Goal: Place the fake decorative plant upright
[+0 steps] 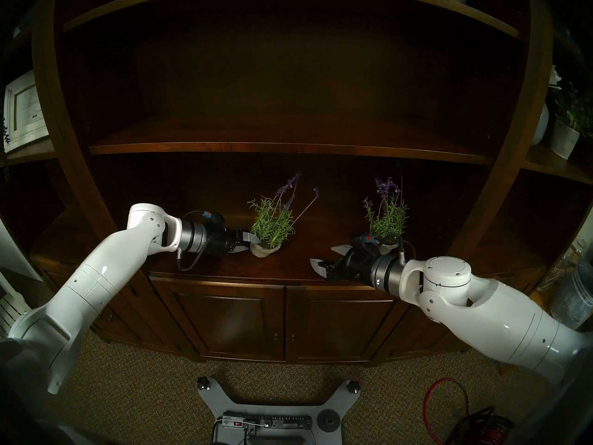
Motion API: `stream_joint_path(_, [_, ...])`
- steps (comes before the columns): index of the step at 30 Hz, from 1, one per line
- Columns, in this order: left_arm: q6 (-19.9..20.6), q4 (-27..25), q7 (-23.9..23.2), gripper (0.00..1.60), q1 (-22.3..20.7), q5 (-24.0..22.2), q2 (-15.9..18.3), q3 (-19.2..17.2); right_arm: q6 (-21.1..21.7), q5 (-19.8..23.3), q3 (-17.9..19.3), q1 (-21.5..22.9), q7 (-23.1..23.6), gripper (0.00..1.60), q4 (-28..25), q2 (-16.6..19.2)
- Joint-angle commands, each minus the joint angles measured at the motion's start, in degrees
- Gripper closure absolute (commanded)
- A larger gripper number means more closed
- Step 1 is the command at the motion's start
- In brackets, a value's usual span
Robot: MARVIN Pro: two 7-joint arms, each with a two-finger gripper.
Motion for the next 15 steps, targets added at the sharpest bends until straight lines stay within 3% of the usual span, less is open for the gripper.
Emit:
stream_joint_path(1, [-0.13, -1.93, -0.16, 0.26, -0.64, -0.36, 0.93, -0.27, -0.89, 0.12, 1.32, 1.14, -0.14, 0.00, -0.75, -0.01])
stream_joint_path(15, [-0.13, -3.47, 0.30, 0.23, 0.54, -1.08, 2.51, -0.32, -0.89, 0.12, 1.32, 1.14, -0.14, 0.00, -0.75, -0.01])
